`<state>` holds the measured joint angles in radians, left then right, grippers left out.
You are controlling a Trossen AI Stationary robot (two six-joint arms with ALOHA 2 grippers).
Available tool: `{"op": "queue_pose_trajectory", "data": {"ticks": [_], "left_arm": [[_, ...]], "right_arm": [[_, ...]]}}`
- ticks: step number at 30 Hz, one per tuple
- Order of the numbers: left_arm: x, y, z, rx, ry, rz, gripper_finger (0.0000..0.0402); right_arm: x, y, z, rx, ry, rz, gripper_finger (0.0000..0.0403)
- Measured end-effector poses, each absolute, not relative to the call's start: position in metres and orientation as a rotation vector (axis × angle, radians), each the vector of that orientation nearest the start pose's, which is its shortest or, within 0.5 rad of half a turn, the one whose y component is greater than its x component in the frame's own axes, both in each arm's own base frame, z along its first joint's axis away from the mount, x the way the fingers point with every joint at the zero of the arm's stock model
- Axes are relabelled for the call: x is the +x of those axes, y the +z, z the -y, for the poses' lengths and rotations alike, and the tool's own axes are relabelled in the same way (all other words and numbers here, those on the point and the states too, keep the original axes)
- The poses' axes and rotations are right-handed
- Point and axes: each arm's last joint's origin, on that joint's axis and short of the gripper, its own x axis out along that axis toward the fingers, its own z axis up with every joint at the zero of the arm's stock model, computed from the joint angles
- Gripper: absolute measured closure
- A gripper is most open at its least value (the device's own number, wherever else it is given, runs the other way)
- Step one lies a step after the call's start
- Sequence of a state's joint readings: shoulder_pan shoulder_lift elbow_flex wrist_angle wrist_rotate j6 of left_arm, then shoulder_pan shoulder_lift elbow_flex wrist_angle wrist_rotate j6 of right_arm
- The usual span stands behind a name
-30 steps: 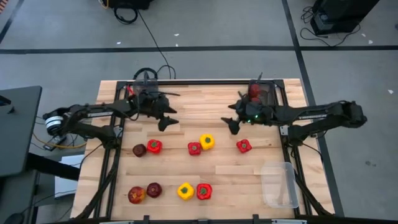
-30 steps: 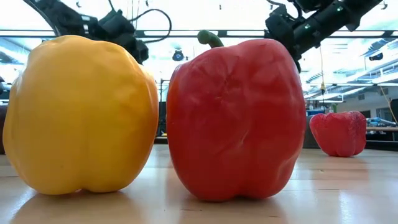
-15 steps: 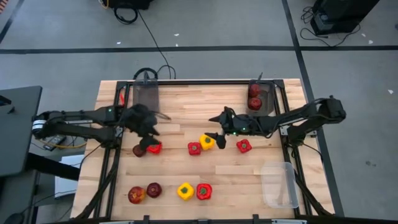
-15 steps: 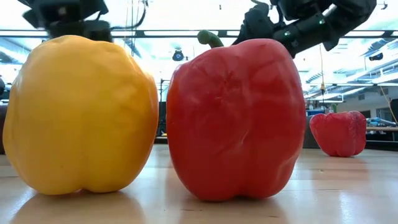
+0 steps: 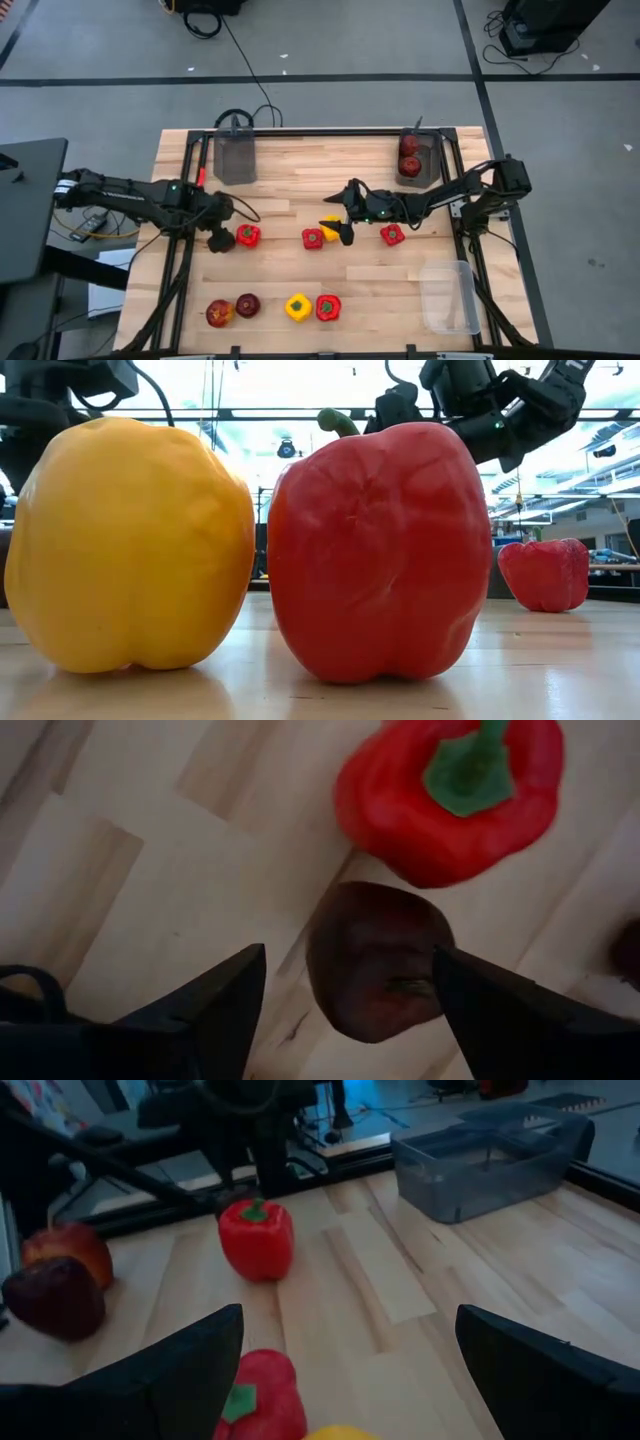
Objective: Sort produce into baskets
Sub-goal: Put the top apple into the right dark gray bin
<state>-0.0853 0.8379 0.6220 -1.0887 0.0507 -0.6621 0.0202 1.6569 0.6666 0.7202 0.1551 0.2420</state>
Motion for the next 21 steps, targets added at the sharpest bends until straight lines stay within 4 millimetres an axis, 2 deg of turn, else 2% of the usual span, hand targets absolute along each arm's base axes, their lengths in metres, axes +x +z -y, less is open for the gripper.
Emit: {"op": "queue_pose_trajectory", "data": {"ticks": [6,14,18,21], "left_arm": [[0.122,0.210,0.018,-0.529,0.277,-1.282,0.0072],[0.121,0.187,0.025,-0.565,0.272,-1.305,0.0030],[0.118,0.174,0.024,-0.572,0.333,-1.344,0.0031],[0.117,0.170,0.024,-0.562,0.350,-1.354,0.0055]], "right_arm": [[0.321,0.167,-0.003,0.256,-0.166,-0.247,0.0029],[0.321,0.167,-0.007,0.258,-0.154,-0.247,0.0029],[0.321,0.167,-0.007,0.258,-0.155,-0.247,0.0029],[0.321,0.167,-0.007,0.268,-0.185,-0.242,0.0029]]}}
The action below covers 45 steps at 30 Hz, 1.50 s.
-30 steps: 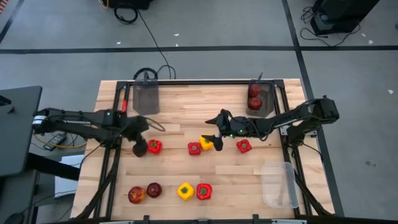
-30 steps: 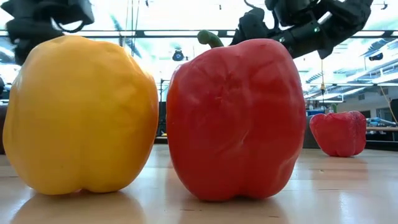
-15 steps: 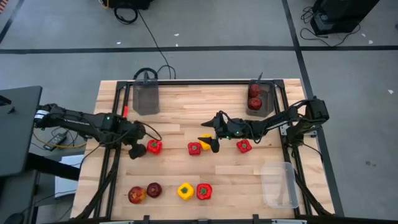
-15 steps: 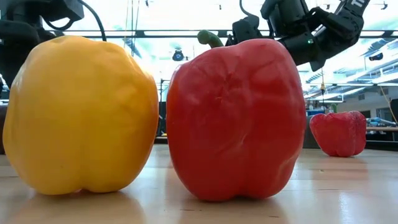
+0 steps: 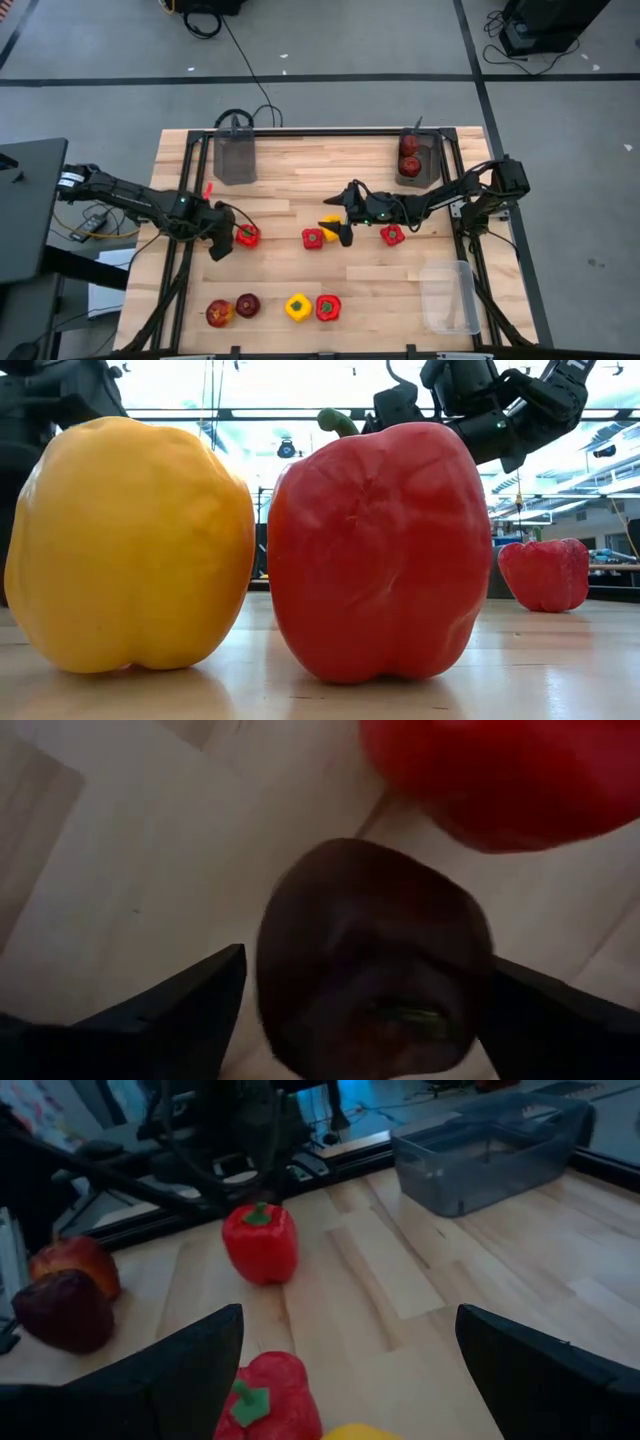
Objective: Sort produce into baskets
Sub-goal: Put the top apple into the right dark gray bin
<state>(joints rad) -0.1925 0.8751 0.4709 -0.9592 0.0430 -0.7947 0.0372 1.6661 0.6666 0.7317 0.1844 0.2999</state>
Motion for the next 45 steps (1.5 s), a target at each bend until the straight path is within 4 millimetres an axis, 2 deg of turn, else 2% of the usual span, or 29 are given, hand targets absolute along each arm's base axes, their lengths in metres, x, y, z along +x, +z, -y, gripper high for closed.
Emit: {"op": "queue_pose_trajectory", "data": {"ticks": [6,11,16,19,22,26,32,40,45], "left_arm": [[0.123,0.184,0.024,-0.532,0.333,-1.304,0.0150],[0.131,0.217,0.023,-0.473,0.318,-1.231,0.0150],[0.145,0.253,0.011,-0.359,0.359,-1.108,0.0145],[0.158,0.265,0.001,-0.317,0.372,-1.104,0.0137],[0.172,0.268,-0.010,-0.290,0.397,-1.128,0.0137],[0.198,0.258,-0.023,-0.232,0.381,-1.155,0.0137],[0.250,0.240,-0.045,-0.175,0.273,-1.103,0.0137],[0.324,0.245,-0.081,-0.040,0.216,-1.088,0.0136],[0.371,0.246,-0.094,0.043,0.109,-1.063,0.0136]], "right_arm": [[0.321,0.167,-0.006,0.308,-0.223,-0.233,0.0030],[0.318,0.171,-0.006,0.379,-0.232,-0.239,0.0030],[0.307,0.190,-0.004,0.403,-0.289,-0.235,0.0030],[0.298,0.201,-0.003,0.387,-0.350,-0.243,0.0030],[0.289,0.210,-0.003,0.375,-0.386,-0.258,0.0030],[0.276,0.217,-0.007,0.369,-0.435,-0.294,0.0030],[0.253,0.221,-0.015,0.368,-0.585,-0.366,0.0030],[0.231,0.220,-0.023,0.396,-0.638,-0.470,0.0030],[0.214,0.217,-0.020,0.377,-0.729,-0.546,0.0030]]}}
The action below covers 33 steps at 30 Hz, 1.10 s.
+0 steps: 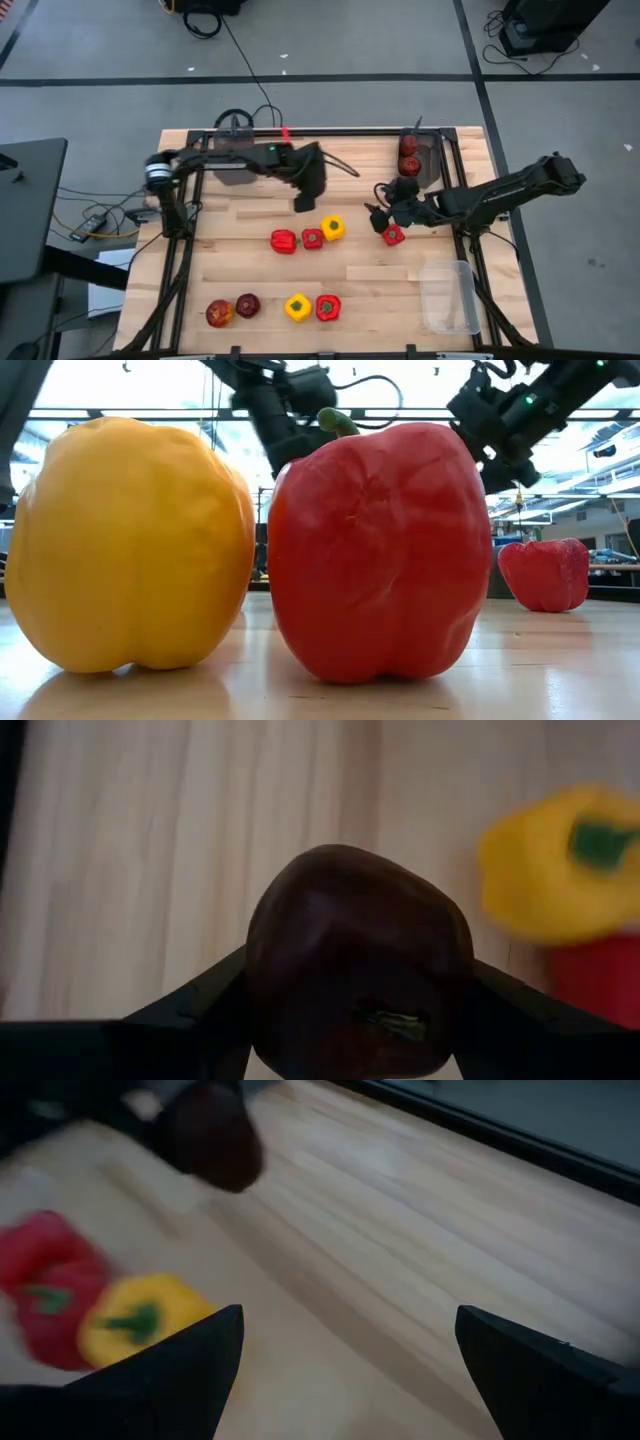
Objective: Sort produce into baskets
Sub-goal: Put the top apple into the right dark gray bin
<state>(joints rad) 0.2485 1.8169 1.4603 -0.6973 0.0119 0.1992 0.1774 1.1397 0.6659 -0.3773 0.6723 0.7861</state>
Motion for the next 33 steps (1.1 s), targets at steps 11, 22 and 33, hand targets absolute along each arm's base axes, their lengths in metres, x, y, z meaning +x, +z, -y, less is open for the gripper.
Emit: {"op": "queue_pose_trajectory", "data": {"ticks": [11,22,33], "left_arm": [[0.438,0.214,-0.107,0.127,-0.074,-1.024,0.0135],[0.463,0.185,-0.106,0.184,-0.167,-0.986,0.0135],[0.465,0.182,-0.106,0.125,-0.126,-0.979,0.0044]], "right_arm": [[0.184,0.205,-0.015,0.387,-0.893,-0.752,0.0030],[0.182,0.205,-0.014,0.354,-0.904,-0.763,0.0048],[0.191,0.207,-0.015,0.366,-0.881,-0.692,0.0054]]}}
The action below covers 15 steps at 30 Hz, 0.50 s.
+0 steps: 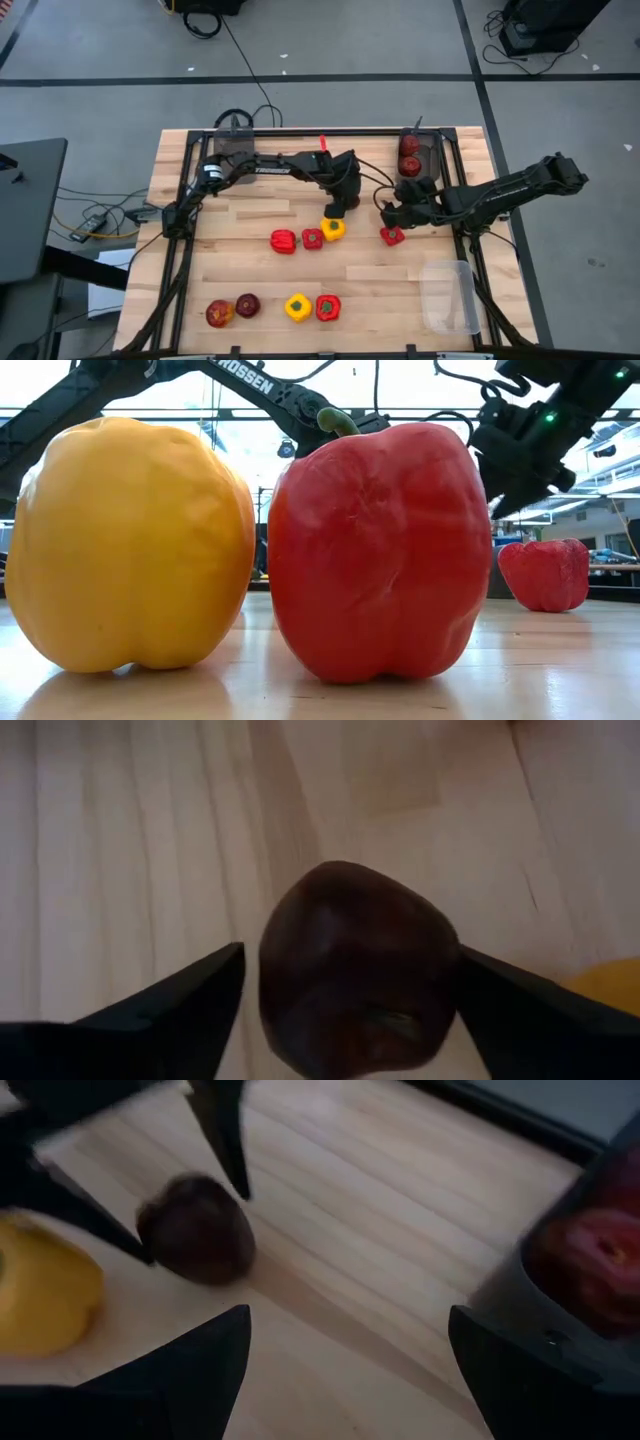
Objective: Sort produce into baskets
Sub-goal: Put the top apple into the right dark gray bin
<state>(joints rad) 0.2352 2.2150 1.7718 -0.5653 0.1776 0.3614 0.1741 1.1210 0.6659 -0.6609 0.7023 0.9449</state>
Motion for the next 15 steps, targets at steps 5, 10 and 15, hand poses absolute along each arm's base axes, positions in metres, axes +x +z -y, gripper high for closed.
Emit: {"op": "queue_pose_trajectory", "data": {"ticks": [5,10,15], "left_arm": [[0.464,0.182,-0.108,0.129,-0.120,-0.984,0.0007],[0.453,0.202,-0.105,0.142,-0.139,-1.008,0.0022],[0.432,0.236,-0.106,0.129,-0.135,-1.038,0.0023]], "right_arm": [[0.208,0.201,-0.017,0.274,-0.813,-0.687,0.0054],[0.226,0.201,-0.020,0.151,-0.682,-0.672,0.0054],[0.247,0.207,-0.011,0.118,-0.555,-0.579,0.0053]]}}
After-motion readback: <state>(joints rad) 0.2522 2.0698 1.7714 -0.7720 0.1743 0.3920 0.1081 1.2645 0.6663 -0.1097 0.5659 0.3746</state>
